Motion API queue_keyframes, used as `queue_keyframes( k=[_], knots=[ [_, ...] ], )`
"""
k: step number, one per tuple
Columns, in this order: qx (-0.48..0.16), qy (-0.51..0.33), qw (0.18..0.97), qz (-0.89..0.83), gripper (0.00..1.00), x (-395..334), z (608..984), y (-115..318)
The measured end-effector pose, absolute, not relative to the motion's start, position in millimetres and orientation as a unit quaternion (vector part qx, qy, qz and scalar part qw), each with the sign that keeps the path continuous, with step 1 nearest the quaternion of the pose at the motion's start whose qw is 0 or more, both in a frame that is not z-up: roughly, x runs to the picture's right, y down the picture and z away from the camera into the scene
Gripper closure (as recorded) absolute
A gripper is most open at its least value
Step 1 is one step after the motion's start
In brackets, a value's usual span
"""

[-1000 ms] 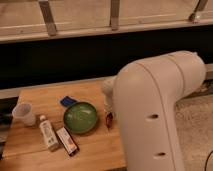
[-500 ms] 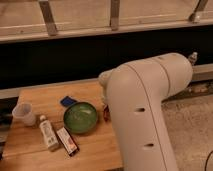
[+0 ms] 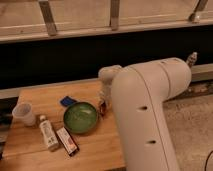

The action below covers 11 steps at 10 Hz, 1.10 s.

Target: Drag the pepper across the table

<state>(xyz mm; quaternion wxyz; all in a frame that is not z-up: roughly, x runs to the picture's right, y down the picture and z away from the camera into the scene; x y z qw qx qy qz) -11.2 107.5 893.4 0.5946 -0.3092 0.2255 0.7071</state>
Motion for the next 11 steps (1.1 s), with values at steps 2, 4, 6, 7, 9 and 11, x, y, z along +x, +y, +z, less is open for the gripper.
queue_keyframes(
  k=[2, 4, 6, 7, 9, 11],
  knots=[
    [-0.321, 0.206, 0.602, 0.701, 1.00, -19.0, 897.3, 102.6],
    [-0.326, 0.186, 0.611, 0.697, 1.00, -24.3, 902.4, 96.7],
    [-0.324, 0.167, 0.623, 0.692, 1.00, -29.4, 906.9, 85.5],
    [-0.321, 0.157, 0.629, 0.690, 1.00, -32.7, 911.6, 76.2],
    [-0.313, 0.144, 0.637, 0.690, 1.00, -36.7, 921.2, 55.9],
    [-0.309, 0.141, 0.638, 0.691, 0.97, -36.2, 923.8, 48.7]
  ],
)
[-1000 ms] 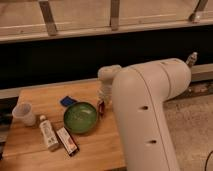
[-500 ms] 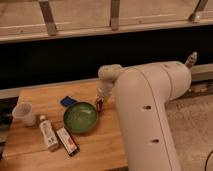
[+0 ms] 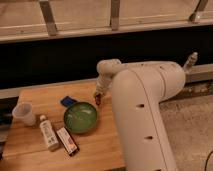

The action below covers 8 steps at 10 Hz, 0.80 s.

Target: Drag the pepper across the table

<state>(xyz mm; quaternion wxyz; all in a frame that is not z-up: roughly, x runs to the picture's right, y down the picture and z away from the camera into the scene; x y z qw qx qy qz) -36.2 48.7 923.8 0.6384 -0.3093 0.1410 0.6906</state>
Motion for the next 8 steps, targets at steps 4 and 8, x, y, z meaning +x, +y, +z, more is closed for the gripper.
queue_keyframes(
  k=[4, 8],
  knots=[
    [-0.309, 0.141, 0.638, 0.691, 0.73, -36.5, 923.8, 48.3],
    [-0.309, 0.141, 0.638, 0.691, 0.33, -36.0, 923.9, 48.2]
  ],
)
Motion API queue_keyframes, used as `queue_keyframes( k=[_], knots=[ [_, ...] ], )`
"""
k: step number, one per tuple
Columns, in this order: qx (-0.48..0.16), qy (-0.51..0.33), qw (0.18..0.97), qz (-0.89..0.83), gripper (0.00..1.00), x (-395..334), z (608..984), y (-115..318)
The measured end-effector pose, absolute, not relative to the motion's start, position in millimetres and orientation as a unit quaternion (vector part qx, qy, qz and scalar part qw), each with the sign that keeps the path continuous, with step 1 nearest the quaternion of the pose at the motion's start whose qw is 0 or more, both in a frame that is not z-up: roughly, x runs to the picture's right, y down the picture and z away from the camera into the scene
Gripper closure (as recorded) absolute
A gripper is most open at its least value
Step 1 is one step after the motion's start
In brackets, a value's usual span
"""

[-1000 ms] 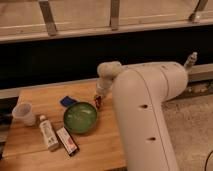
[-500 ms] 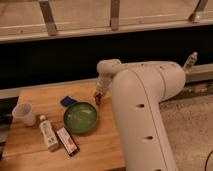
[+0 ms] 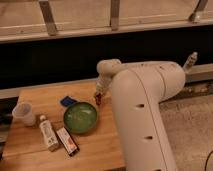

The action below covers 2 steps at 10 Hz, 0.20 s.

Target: Drag the pepper across the table

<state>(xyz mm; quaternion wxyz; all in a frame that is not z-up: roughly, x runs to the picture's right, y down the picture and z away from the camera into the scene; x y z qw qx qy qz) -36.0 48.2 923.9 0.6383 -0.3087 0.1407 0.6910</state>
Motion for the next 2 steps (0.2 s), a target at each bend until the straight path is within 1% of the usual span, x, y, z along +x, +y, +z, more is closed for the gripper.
queue_keyframes(
  k=[1, 2],
  knots=[
    [-0.309, 0.141, 0.638, 0.691, 0.23, -36.0, 924.0, 48.2],
    [-0.309, 0.141, 0.638, 0.691, 0.20, -36.0, 924.0, 48.2]
  ],
)
